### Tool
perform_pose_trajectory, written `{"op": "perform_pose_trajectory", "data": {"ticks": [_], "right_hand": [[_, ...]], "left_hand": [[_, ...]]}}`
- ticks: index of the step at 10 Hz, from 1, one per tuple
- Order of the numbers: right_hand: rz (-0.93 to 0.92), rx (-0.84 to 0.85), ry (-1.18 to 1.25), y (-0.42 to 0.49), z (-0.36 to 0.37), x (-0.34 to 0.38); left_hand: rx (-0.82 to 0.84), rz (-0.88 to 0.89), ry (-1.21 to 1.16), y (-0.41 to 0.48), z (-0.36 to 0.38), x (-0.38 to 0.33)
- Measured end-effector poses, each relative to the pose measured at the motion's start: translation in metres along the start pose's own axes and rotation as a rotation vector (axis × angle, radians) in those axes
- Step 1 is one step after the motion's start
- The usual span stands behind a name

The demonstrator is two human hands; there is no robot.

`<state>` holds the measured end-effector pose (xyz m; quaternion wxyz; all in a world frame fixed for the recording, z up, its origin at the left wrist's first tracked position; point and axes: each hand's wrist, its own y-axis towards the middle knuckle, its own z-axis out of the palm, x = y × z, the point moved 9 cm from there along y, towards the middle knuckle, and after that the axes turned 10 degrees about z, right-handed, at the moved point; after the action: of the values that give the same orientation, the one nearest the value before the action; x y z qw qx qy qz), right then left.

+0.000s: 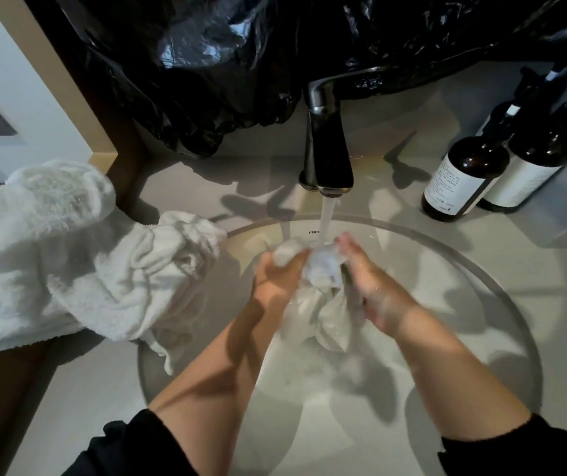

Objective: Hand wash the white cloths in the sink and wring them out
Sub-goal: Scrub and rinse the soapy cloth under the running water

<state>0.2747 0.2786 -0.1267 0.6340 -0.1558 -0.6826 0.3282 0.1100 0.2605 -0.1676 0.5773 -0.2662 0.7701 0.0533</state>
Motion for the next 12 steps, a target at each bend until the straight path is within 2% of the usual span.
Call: {"op": "perform_pose_trajectory", "data": {"ticks": [1,2,3,4,5,6,7,8,9,10,11,12], "right_hand": [[-0.186,-0.25,-0.14,0.003,-0.005,0.007],[-0.134,-0.267,0.058,0.008,-0.023,0.013],[-0.048,-0.292,-0.009,0.013,-0.035,0.007],[-0.224,-0.267,-0.154,0.003,-0.016,0.017],[-0.267,-0.348,-0.422,-0.004,0.008,0.015],[-0.282,-0.475,-0.294,-0.007,-0.001,0.021],[-0.209,-0.382,0.043,-0.002,-0.017,0.02],[-0.024,-0.233,0.268,-0.002,-0.026,0.006],[0.079,-0.091,0.312,-0.002,-0.029,-0.003],[0.141,-0.037,0.328,-0.001,-0.025,-0.009],[0.135,-0.075,0.192,0.007,-0.025,-0.008],[0.156,-0.104,0.14,0.006,-0.02,-0.006]], "left_hand": [[0.141,0.04,-0.259,-0.014,0.019,-0.024],[0.174,-0.012,-0.382,-0.014,0.022,-0.02],[0.263,-0.043,-0.21,-0.011,0.023,-0.017],[0.336,-0.073,-0.192,-0.014,0.026,-0.02],[0.274,-0.023,-0.326,-0.021,0.029,-0.027],[0.174,-0.006,-0.296,-0.017,0.022,-0.031],[0.179,-0.03,-0.186,-0.014,0.015,-0.03],[0.297,-0.056,-0.415,-0.021,0.024,-0.032],[0.385,-0.128,-0.582,-0.021,0.032,-0.032],[0.431,-0.111,-0.52,-0.024,0.036,-0.035],[0.41,-0.046,-0.42,-0.027,0.032,-0.038],[0.299,-0.023,-0.4,-0.021,0.027,-0.034]]}}
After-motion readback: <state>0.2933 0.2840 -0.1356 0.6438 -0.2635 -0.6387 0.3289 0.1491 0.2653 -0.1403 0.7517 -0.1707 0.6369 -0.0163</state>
